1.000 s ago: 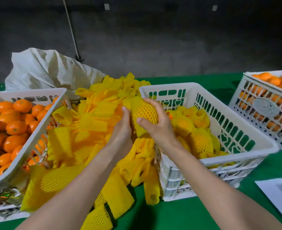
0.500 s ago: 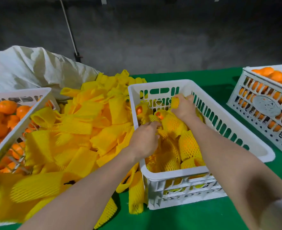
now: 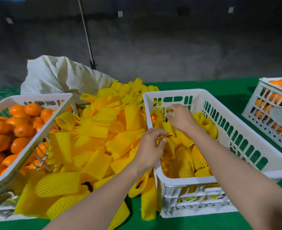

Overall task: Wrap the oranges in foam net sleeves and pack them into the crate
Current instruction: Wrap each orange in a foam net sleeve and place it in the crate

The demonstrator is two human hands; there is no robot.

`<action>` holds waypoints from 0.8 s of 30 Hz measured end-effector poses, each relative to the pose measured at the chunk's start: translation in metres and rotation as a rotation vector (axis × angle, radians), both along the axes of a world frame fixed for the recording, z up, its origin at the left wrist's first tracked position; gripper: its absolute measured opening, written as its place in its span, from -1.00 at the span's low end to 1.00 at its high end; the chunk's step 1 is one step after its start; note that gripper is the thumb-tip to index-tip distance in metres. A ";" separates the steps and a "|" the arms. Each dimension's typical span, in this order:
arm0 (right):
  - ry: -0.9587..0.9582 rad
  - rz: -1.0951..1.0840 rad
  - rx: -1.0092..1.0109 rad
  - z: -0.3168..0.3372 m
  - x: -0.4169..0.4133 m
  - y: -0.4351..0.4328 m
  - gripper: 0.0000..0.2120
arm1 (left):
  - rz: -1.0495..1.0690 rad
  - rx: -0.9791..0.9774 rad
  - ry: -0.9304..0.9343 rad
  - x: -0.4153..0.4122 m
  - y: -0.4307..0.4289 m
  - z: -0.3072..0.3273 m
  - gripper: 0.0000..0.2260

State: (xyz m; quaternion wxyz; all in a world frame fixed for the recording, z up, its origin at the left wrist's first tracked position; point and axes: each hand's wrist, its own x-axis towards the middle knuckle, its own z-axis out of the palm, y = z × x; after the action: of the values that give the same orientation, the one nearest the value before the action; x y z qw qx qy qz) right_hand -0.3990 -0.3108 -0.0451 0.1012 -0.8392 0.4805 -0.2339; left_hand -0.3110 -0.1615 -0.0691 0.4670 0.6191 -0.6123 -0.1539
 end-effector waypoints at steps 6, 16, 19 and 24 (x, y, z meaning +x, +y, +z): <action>-0.505 0.360 -0.063 0.046 0.058 0.105 -0.89 | 0.304 0.059 0.257 0.091 0.045 0.002 -0.84; 0.401 0.756 0.217 -0.047 0.204 0.232 -0.25 | 0.587 -0.029 0.336 0.229 0.135 0.020 -0.82; 0.441 0.703 0.117 -0.054 0.221 0.234 -0.55 | 0.577 -0.058 0.391 0.250 0.156 0.024 -0.84; -0.249 0.550 0.484 -0.023 0.216 0.204 -0.72 | 0.376 0.022 0.417 0.275 0.174 0.032 -0.80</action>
State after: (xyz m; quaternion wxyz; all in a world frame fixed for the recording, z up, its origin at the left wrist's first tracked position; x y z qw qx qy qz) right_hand -0.1832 -0.1072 -0.0684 0.4127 -0.8538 0.2627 -0.1778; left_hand -0.0361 0.0129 -0.0374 0.5964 0.6818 -0.3757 -0.1955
